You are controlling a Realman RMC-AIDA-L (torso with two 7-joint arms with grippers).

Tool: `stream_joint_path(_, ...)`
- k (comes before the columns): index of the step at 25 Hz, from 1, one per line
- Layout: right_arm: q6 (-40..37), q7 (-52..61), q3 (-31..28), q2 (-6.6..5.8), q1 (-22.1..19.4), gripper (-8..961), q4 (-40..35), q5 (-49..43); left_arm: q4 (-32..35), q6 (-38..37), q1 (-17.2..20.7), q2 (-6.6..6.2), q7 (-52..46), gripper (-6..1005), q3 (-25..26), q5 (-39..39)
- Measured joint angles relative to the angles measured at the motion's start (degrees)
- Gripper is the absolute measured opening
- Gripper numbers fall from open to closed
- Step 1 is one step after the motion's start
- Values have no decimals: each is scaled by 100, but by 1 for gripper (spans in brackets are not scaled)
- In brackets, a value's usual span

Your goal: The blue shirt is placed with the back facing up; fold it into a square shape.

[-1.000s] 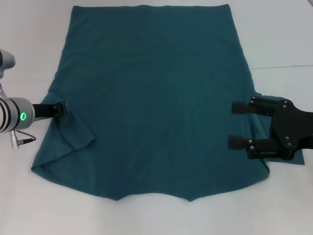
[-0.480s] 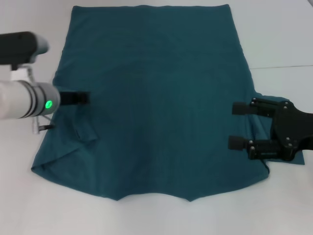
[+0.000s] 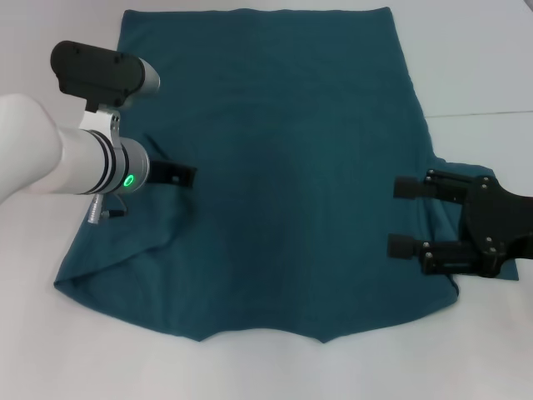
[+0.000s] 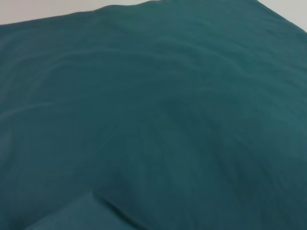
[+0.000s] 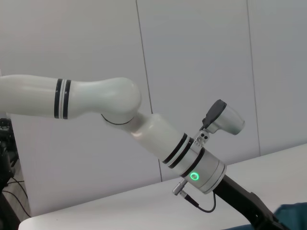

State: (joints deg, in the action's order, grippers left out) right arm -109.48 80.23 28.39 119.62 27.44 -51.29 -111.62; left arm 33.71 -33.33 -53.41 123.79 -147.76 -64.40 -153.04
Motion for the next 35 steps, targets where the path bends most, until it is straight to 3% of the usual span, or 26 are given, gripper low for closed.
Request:
stream_joint_path(8,-27,1,-8,0,-24,915,-1,19,340,22,212,6,-37,162,68,-1)
stream_joint_path(12,-37,28,-31,0,-38,915,-3,49,692,-79,491,16,-40,348,166,110)
stream_joint_path(16,-4,75,-207,-13,-38,915,-4,51,1492,-720,1009,11,257,518,217,711)
stream_joint_path(19,39,85,-553,-14,-38,914,114,96,2140,-1456,1445,10,862,642,411,1504)
stream_joint_path(24,46,169,-769,-49,-95,914,181,219,2407,-3093,1708,-49,1762,793,1599,2756)
stream_joint_path(29,84,657,-714,-154,-108,914,122,160,2035,-5064,1728,-293,2848,788,2794,3576)
stream_joint_path(32,89,1085,-702,-216,-136,914,-80,35,1846,-5948,1766,-428,3462,785,3026,3600)
stream_joint_path(35,88,1758,-709,-262,-173,914,-575,-245,1750,-6634,1866,-483,4102,785,3049,3579)
